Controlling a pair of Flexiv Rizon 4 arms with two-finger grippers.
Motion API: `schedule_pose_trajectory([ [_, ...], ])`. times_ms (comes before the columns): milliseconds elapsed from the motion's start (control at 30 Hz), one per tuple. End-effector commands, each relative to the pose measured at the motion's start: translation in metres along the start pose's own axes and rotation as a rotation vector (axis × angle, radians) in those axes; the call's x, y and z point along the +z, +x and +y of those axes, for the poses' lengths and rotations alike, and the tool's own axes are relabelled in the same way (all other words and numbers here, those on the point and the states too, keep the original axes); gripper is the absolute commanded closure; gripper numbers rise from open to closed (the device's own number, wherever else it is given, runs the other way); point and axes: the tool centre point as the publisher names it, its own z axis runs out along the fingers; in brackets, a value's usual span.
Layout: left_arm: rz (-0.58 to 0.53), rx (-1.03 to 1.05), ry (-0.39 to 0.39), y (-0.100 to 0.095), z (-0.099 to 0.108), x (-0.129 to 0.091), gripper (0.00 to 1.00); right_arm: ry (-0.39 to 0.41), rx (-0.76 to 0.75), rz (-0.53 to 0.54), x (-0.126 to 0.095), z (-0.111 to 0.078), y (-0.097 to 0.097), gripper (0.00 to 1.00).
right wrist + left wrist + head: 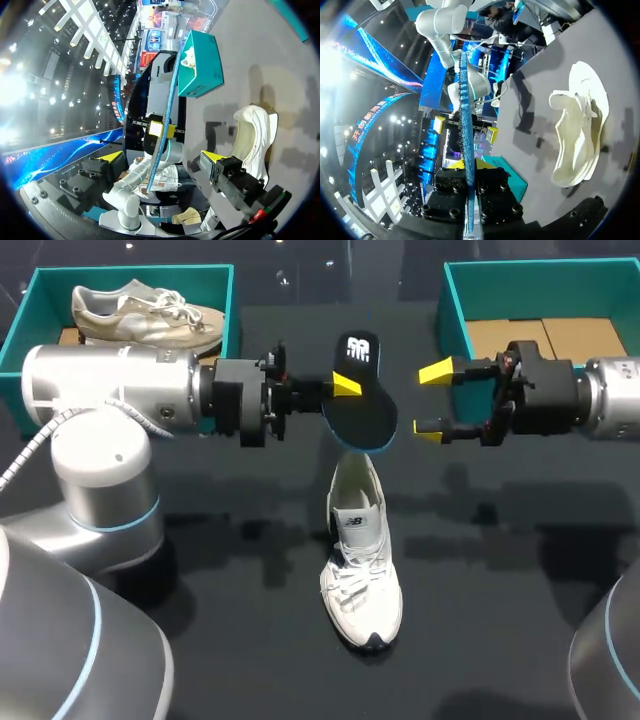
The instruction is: Take the shoe out of the shoebox, open the shoe tongue, remove and reinsert the insole, then place the shoe into the shoebox
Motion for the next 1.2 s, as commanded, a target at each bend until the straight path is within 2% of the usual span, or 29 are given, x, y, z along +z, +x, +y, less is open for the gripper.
schedule_pose_trajectory([
  [33,-0.002,0.037,0.017,0.001,0.012,0.008,1.00,0.034,0.003,-0.011,0.007,0.007,-0.001,0.00],
  [67,-0.006,0.054,0.015,0.002,0.013,0.009,1.00,0.041,0.007,-0.016,0.008,0.007,-0.001,0.09],
  [100,-0.007,0.067,0.009,0.002,0.014,0.009,1.00,0.046,0.008,-0.017,0.009,0.006,-0.001,0.11],
  [333,-0.030,0.132,-0.001,0.005,0.023,0.015,1.00,0.067,0.039,-0.017,0.019,0.004,-0.005,0.11],
  [467,-0.031,0.155,-0.001,0.006,0.021,0.022,1.00,0.078,0.048,-0.012,0.028,0.005,-0.008,0.15],
  [633,-0.031,0.169,-0.006,0.007,0.019,0.029,1.00,0.087,0.059,-0.018,0.036,0.005,-0.012,0.31],
  [733,-0.028,0.175,-0.010,0.008,0.018,0.031,1.00,0.086,0.063,-0.015,0.040,0.005,-0.014,0.36],
  [867,-0.026,0.179,-0.016,0.008,0.018,0.032,1.00,0.085,0.065,-0.011,0.044,0.005,-0.016,0.51],
  [1200,-0.028,0.193,-0.038,0.010,0.022,0.032,1.00,0.085,0.072,-0.005,0.048,0.007,-0.017,0.60],
])
